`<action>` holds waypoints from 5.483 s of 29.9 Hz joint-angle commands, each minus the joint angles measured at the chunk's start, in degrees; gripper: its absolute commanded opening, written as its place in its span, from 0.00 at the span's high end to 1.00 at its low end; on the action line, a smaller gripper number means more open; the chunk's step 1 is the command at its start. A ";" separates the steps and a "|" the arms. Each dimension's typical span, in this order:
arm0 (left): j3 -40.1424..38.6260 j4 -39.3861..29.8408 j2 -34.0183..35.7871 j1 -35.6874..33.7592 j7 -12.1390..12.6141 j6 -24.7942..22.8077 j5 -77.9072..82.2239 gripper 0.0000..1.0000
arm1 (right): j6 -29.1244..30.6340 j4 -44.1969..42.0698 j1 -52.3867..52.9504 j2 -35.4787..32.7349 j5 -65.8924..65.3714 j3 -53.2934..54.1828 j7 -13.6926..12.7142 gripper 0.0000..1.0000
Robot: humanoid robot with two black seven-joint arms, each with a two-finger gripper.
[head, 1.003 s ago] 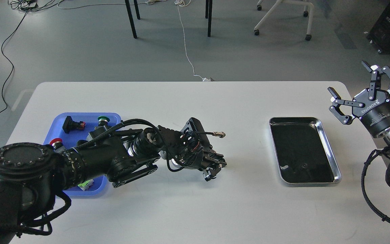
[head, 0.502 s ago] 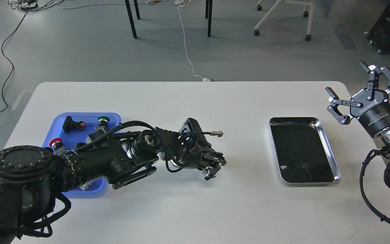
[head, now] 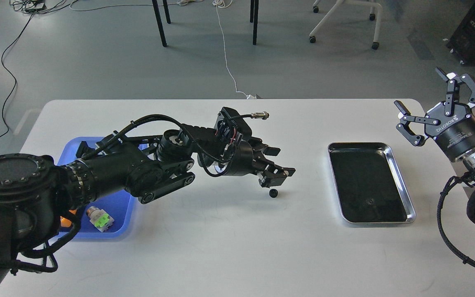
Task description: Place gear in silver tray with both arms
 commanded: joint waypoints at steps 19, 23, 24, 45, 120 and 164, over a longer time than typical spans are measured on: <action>-16.08 0.65 25.64 -0.58 -1.51 -13.21 -79.04 0.03 | 0.00 -2.01 49.65 5.25 -24.19 -51.55 0.33 0.01; -21.96 0.74 26.87 2.06 5.82 -13.83 -90.99 0.02 | 0.00 -2.02 57.47 11.31 -30.77 -63.42 0.42 0.01; -23.20 0.74 26.96 2.41 6.96 -13.92 -92.41 0.02 | 0.00 -2.10 59.06 13.07 -32.62 -65.62 0.42 0.01; -26.55 0.56 32.32 4.52 8.12 -15.94 -94.01 0.02 | -9.18 -17.49 62.06 43.67 -44.68 -101.50 4.27 0.09; -26.46 0.65 34.61 5.22 7.59 -16.82 -94.01 0.02 | -13.32 -17.22 58.45 43.67 -48.90 -102.38 6.44 0.79; -26.46 0.21 34.26 5.13 7.77 -16.65 -93.57 0.02 | -20.35 -17.31 48.00 12.12 -66.31 -90.87 6.44 0.59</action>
